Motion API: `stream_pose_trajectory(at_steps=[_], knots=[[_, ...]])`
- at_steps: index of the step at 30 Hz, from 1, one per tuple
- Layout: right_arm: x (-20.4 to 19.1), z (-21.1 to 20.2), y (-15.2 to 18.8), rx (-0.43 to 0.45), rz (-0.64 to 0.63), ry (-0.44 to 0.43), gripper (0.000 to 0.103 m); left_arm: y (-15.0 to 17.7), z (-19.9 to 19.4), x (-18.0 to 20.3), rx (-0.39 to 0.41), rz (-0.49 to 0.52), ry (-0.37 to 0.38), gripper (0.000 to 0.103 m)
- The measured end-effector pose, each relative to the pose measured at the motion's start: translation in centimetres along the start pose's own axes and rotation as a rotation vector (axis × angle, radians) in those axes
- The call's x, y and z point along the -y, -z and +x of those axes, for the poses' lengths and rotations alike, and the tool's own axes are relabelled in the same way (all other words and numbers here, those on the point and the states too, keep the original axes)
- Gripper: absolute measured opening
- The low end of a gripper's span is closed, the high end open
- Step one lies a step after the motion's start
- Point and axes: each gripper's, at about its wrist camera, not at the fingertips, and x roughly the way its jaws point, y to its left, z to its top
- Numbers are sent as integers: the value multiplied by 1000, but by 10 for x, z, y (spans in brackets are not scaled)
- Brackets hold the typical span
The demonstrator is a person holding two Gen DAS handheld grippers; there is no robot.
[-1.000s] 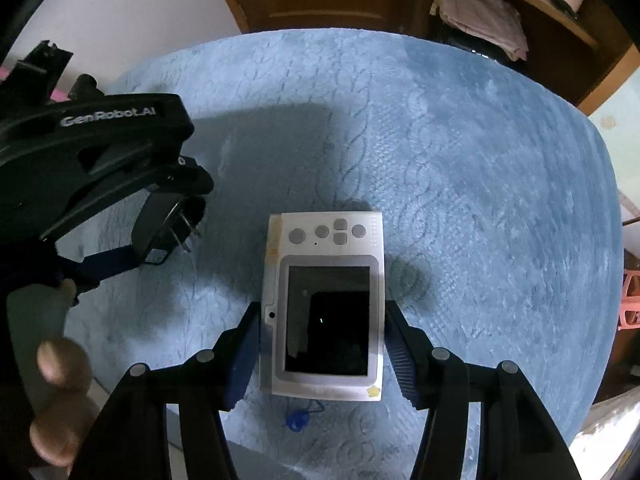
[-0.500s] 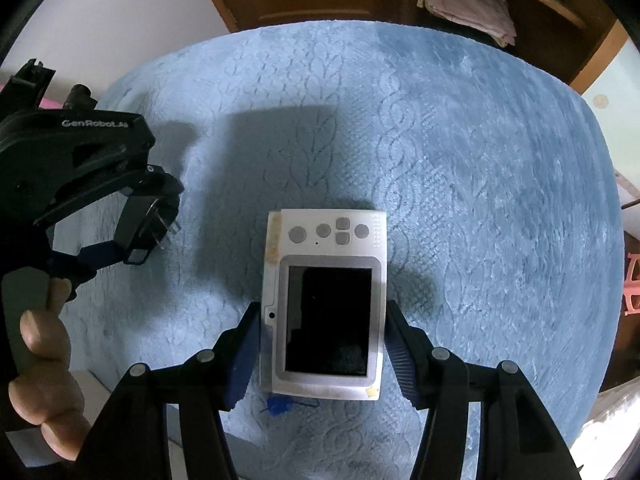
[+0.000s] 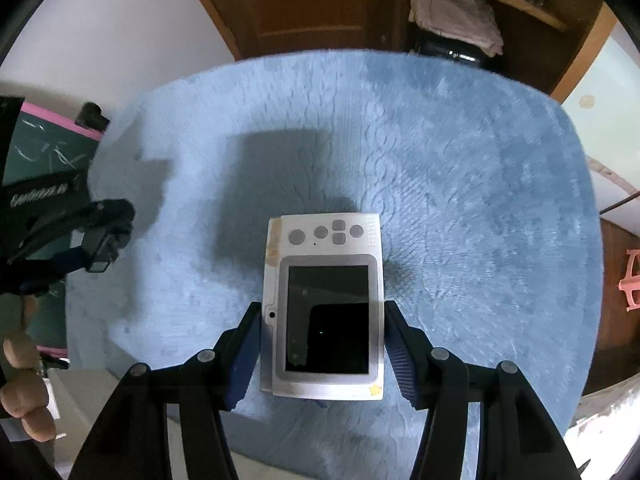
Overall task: Organize rigid objects
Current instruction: 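Carry the black adapter and white device over the tray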
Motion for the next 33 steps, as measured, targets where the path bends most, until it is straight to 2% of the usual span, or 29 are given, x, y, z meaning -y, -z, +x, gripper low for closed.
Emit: stream_pose_trajectory(at_steps=[6,11,14,17,25,33], knots=[[-8,-46,8,64,17,-22,59,16,-55,-2,50,148,42,68],[-36,-96,27,136,-5,-41,59,32,-97,-18,86,251,67,68],[-52,-126,44,183,-29,-30,59,49,-120,-29,98,324,86,68],[-64,-152,66,218,-35,-41,59,66,-141,-38,134,402,75,68],[-94,-203,130,287,-45,-51,59,118,-172,-62,213,562,63,68],[-110,-211,188,275,-23,-44,59,179,-169,-81,272,677,35,68]])
